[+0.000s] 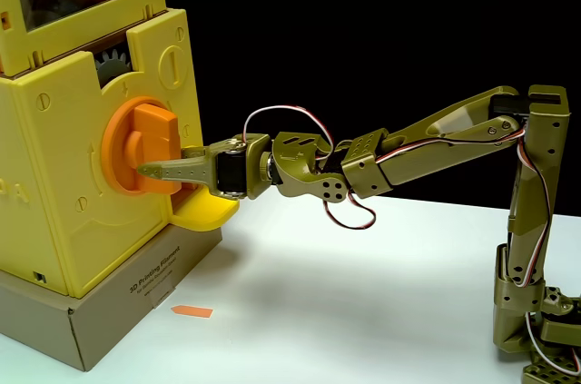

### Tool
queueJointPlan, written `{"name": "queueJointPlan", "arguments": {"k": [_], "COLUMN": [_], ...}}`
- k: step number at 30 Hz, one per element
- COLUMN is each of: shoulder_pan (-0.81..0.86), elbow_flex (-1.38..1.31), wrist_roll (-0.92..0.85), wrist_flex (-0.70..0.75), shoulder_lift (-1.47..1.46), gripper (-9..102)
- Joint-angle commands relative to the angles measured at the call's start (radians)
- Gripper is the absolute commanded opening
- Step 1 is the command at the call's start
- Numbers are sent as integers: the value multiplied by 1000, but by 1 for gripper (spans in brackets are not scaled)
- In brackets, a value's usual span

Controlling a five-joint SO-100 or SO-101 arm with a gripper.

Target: Turn the button of vending machine.

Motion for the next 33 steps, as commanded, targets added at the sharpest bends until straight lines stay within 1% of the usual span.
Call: {"name": "queueJointPlan", "arguments": {"k": [1, 4, 14, 22, 30, 32, 33], "shoulder_pan": [6, 11, 34, 41, 25, 20, 18], "elbow_flex": [-54, -54, -51, -52, -46, -46, -46], "wrist_roll": [-8, -8, 49, 60, 51, 46, 43], "wrist_flex": [-17, -17, -28, -57, -52, -38, -35], "shoulder_lift": [5, 5, 12, 12, 12, 12, 11], "gripper": [25, 24, 22, 17, 5, 0, 0]}}
